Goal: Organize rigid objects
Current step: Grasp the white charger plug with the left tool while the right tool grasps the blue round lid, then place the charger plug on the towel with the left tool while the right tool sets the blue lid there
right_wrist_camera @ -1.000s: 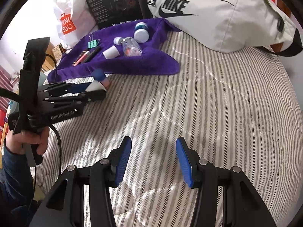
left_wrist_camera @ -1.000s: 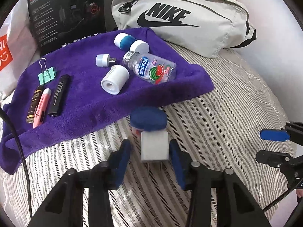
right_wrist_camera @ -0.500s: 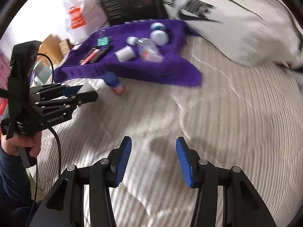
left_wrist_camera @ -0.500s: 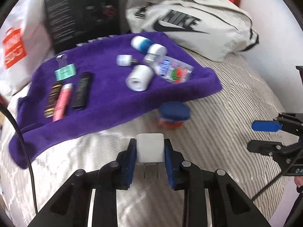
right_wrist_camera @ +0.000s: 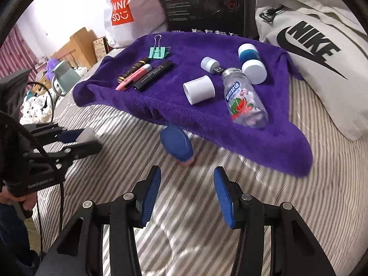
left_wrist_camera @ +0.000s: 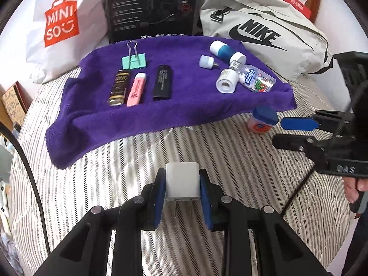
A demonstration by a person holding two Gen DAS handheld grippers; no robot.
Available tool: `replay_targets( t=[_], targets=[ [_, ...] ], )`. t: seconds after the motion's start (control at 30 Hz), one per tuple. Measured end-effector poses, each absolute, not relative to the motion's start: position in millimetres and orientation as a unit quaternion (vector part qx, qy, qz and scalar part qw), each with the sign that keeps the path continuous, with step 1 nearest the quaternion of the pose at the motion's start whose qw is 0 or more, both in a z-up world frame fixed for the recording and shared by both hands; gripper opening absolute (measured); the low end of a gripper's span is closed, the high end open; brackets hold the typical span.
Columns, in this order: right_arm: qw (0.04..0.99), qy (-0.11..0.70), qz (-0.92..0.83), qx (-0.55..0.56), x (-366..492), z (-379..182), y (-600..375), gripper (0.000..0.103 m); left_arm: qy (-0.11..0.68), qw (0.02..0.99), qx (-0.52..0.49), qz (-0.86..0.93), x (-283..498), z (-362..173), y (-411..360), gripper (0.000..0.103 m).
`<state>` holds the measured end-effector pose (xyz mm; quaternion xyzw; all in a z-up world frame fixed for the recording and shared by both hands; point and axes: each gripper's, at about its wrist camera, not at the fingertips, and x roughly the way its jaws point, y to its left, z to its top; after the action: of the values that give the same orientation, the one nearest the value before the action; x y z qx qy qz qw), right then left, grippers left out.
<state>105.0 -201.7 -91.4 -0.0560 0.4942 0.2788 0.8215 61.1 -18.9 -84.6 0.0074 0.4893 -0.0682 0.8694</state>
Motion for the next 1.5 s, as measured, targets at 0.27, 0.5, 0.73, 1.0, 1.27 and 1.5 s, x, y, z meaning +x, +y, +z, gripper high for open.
replay_targets(
  t=[0.27,0.5,0.73,1.0,1.27,1.5],
  targets=[
    [0.82,0.491,0.285,-0.077,121,-99,-181,0.043,0.495,0.866,-0.006,-0.071,62,-92,-11,0.027],
    [0.812,0.495,0.296,-0.092,124,-96,-171,0.026,0.496,0.865,-0.005,-0.075,63,-92,-11,0.027],
    [0.806,0.506,0.296,-0.079,114,-97,-179,0.026,0.492,0.867,-0.013,-0.08,61,-91,-8,0.027],
    [0.808,0.507,0.293,-0.072,108,-90,-190,0.026,0.483,0.872,-0.026,-0.079,59,-79,7,0.027],
    [0.81,0.502,0.298,-0.06,110,-77,-199,0.026,0.476,0.876,-0.022,-0.078,68,-63,13,0.027],
    [0.816,0.489,0.304,-0.054,122,-59,-201,0.026,0.469,0.879,-0.018,-0.085,85,-48,12,0.027]
  ],
)
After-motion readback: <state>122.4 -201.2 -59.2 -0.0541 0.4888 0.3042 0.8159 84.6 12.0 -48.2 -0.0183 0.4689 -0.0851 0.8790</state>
